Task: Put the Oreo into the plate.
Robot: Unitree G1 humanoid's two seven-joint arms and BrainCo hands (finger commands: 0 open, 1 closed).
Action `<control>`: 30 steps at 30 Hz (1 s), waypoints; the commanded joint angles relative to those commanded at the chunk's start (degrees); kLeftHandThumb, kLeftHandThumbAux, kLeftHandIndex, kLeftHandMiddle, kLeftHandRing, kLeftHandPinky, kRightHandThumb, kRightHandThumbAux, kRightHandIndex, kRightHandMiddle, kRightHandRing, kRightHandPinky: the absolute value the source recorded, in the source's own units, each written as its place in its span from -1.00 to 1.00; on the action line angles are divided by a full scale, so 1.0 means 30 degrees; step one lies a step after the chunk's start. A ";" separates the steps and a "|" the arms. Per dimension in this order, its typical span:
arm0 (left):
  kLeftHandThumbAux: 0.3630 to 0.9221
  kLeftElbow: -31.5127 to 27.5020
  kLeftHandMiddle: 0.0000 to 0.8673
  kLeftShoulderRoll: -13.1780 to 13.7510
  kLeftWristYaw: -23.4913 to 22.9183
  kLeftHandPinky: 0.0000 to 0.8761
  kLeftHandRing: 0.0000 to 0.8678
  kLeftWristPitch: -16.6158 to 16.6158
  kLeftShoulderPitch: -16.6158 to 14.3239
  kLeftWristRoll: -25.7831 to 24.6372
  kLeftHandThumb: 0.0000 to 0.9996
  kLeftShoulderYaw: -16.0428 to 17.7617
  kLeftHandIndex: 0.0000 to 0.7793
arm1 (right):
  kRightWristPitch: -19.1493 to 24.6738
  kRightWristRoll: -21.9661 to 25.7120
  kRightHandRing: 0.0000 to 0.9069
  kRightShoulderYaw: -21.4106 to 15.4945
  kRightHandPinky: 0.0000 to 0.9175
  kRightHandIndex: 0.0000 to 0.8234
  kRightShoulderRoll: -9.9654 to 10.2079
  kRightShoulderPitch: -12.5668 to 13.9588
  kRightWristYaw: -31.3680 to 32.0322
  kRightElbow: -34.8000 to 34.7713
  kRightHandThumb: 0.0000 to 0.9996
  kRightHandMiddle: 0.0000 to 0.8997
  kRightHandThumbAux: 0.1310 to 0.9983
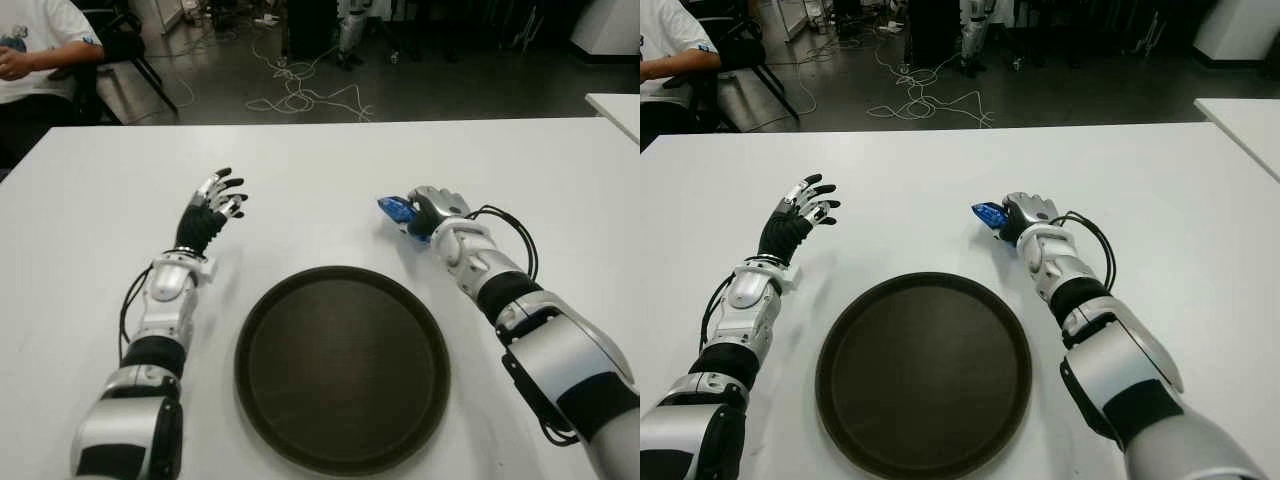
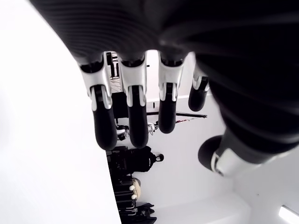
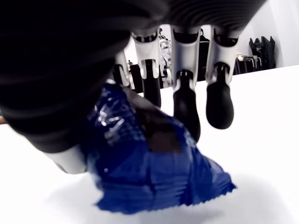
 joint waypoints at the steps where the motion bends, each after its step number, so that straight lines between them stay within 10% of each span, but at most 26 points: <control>1: -0.01 0.0006 -0.53 -0.0012 -0.0009 -0.19 -0.42 -0.0022 -0.0003 -0.0021 -0.63 0.0014 -0.69 | -0.0024 0.0036 0.56 -0.0020 0.52 0.05 -0.0011 0.0001 -0.0039 -0.0001 0.38 0.57 0.37; 16: -0.04 -0.0062 -0.54 -0.0003 0.0034 -0.19 -0.42 0.0079 0.0026 0.0051 -0.68 -0.0053 -0.71 | -0.0710 0.0241 0.65 -0.0623 0.60 0.06 -0.1109 0.0476 -0.1426 -0.2810 0.39 0.65 0.37; 21: -0.02 -0.0079 -0.55 0.0031 0.0191 -0.20 -0.43 0.0040 0.0032 0.0175 -0.66 -0.0109 -0.71 | 0.0560 0.0048 0.68 -0.1589 0.64 0.06 -0.2429 0.2827 -0.0568 -0.9808 0.38 0.68 0.38; 30: -0.01 -0.0102 -0.54 0.0093 0.0409 -0.19 -0.42 0.0129 0.0023 0.0327 -0.65 -0.0166 -0.71 | 0.3551 -0.1202 0.70 -0.1929 0.65 0.06 -0.2493 0.6913 0.1398 -1.9976 0.38 0.70 0.38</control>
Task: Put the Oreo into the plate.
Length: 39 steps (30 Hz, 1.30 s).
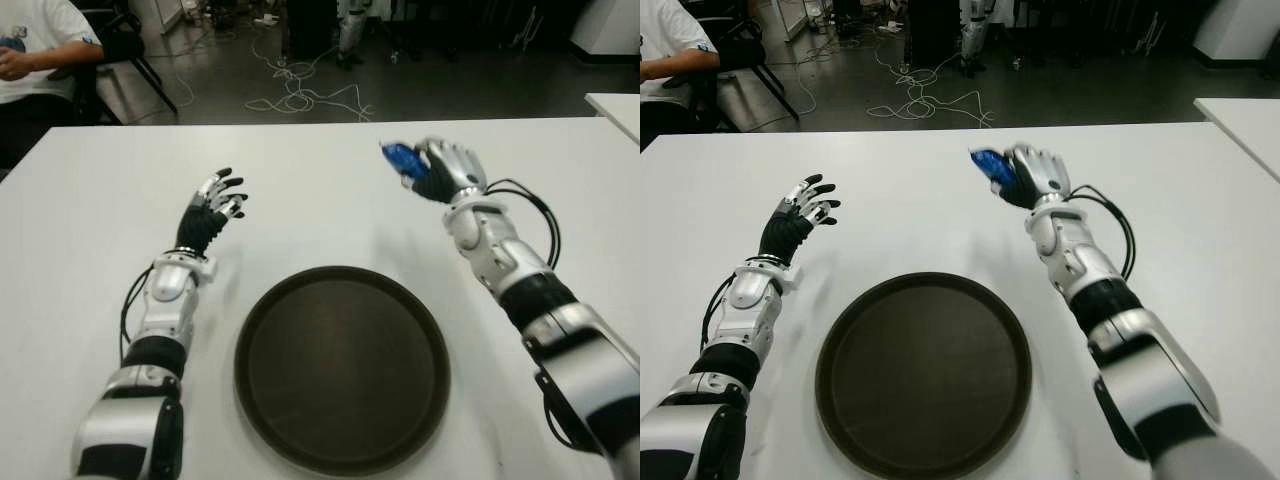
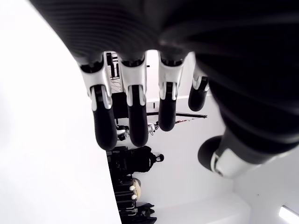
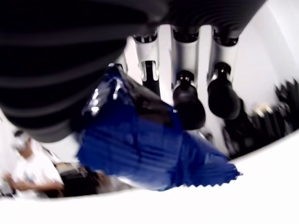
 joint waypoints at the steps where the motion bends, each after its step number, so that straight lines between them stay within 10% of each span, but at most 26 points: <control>1: -0.03 0.0028 -0.54 0.0016 0.0015 -0.19 -0.42 -0.0006 -0.0016 0.0026 -0.65 -0.0010 -0.71 | 0.0323 -0.0233 0.72 0.0091 0.67 0.06 0.0042 0.0451 0.0334 -0.1149 0.38 0.72 0.38; 22: -0.06 0.0353 -0.55 0.0091 -0.0054 -0.19 -0.43 0.0043 -0.0240 0.0001 -0.63 0.0081 -0.71 | 0.1020 -0.2351 0.66 0.1951 0.64 0.05 -0.1228 0.2038 0.7717 -0.4536 0.37 0.64 0.39; 39: -0.02 0.0007 -0.55 0.0112 -0.0293 -0.22 -0.44 0.0166 -0.0103 -0.0139 -0.62 0.0105 -0.72 | 0.1550 -0.4813 0.53 0.3703 0.57 0.05 -0.0630 0.2114 1.0206 -0.4229 0.37 0.48 0.39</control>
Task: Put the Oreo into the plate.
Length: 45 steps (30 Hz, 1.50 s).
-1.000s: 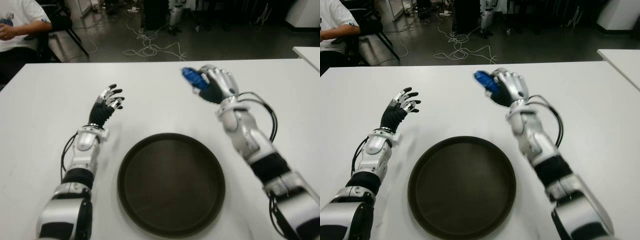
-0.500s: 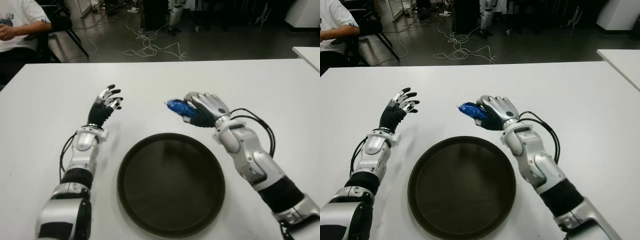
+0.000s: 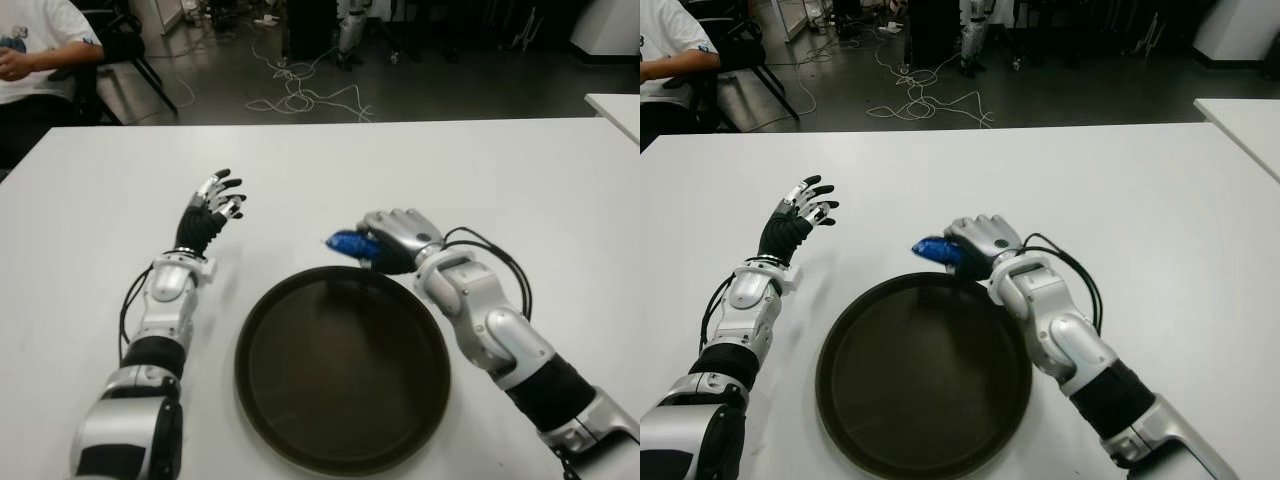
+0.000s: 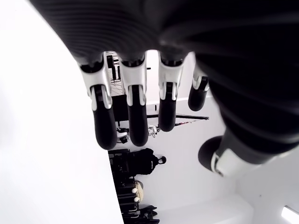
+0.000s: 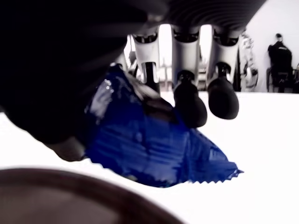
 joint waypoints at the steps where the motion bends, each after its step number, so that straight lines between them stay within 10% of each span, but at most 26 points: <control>1: -0.03 -0.0065 -0.56 -0.0012 0.0023 -0.22 -0.44 -0.0005 0.0036 0.0015 -0.62 -0.0017 -0.72 | 0.0003 -0.0055 0.50 0.0065 0.54 0.05 0.0022 0.0077 -0.0013 -0.0006 0.37 0.46 0.39; 17: -0.05 -0.0488 -0.56 -0.0134 0.0071 -0.21 -0.44 0.0179 0.0249 -0.0034 -0.63 -0.0031 -0.72 | -0.0466 -0.0188 0.05 -0.0209 0.05 0.01 0.0356 0.0383 -0.1207 0.0842 0.36 0.05 0.41; 18: -0.04 -0.0484 -0.55 -0.0140 0.0092 -0.21 -0.44 0.0176 0.0246 -0.0022 -0.63 -0.0035 -0.72 | -0.0520 -0.0175 -0.17 -0.0252 -0.17 -0.22 0.0355 0.0407 -0.1346 0.0880 -0.13 -0.17 0.46; 21: -0.03 -0.0451 -0.54 -0.0160 0.0139 -0.20 -0.43 0.0183 0.0226 -0.0015 -0.62 -0.0029 -0.72 | -0.0613 -0.0166 -0.52 -0.0353 -0.55 -0.59 0.0334 0.0469 -0.1582 0.0863 -0.72 -0.54 0.48; 26: -0.04 -0.0401 -0.53 -0.0168 0.0227 -0.22 -0.42 0.0265 0.0182 0.0023 -0.62 -0.0036 -0.71 | -0.0580 -0.0234 -0.92 -0.0415 -0.92 -0.93 0.0325 0.0543 -0.1787 0.0825 -0.95 -0.92 0.21; 45: 0.00 -0.0136 -0.54 -0.0185 0.0723 -0.21 -0.42 0.0075 0.0062 0.0295 -0.68 -0.0186 -0.70 | -0.0990 -0.0379 -1.00 -0.0428 -1.00 -1.00 0.0262 0.0472 -0.2978 0.1635 -1.00 -1.00 -0.18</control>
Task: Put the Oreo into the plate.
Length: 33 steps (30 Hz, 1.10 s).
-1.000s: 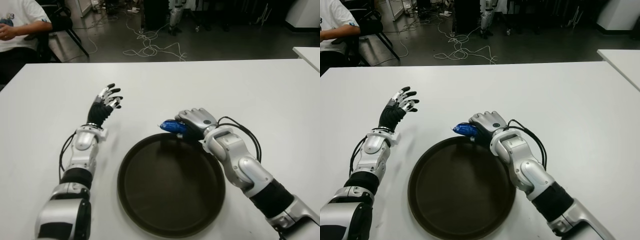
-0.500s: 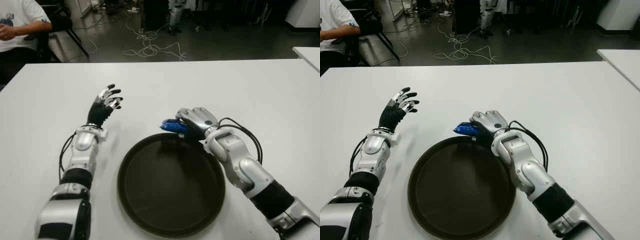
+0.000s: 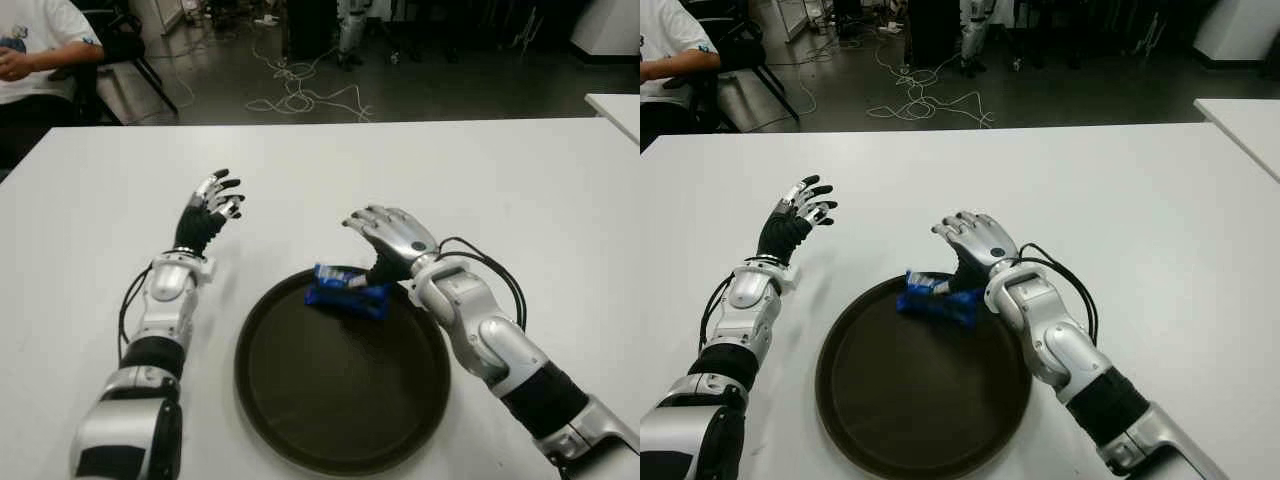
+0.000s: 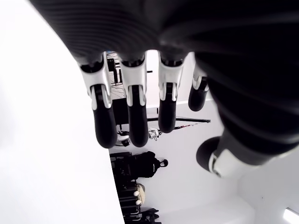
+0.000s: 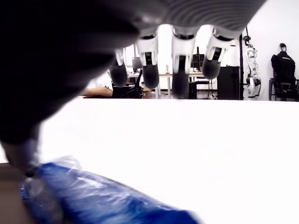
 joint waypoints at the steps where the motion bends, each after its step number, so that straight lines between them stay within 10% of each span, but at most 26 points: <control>1: -0.01 0.0007 -0.54 0.0002 0.0011 -0.21 -0.42 -0.0001 -0.0003 0.0002 -0.68 -0.0007 -0.70 | -0.0003 -0.0008 -1.00 0.0001 -1.00 -1.00 0.0001 -0.0007 -0.0009 0.0016 -1.00 -1.00 -0.19; 17: 0.00 0.0436 -0.54 0.0051 -0.0100 -0.20 -0.42 -0.0336 -0.0209 0.0071 -0.69 -0.0080 -0.69 | -0.0036 -0.0255 -1.00 -0.0253 -1.00 -1.00 -0.0119 -0.0389 -0.0339 0.0556 -1.00 -1.00 -0.14; 33: -0.07 0.0719 -0.51 -0.0077 -0.0087 -0.22 -0.42 -0.0300 -0.0467 0.0041 -0.68 -0.0069 -0.68 | -0.0534 0.1583 -1.00 -0.3420 -1.00 -1.00 -0.1046 -0.0656 -0.0837 0.0101 -1.00 -1.00 -0.19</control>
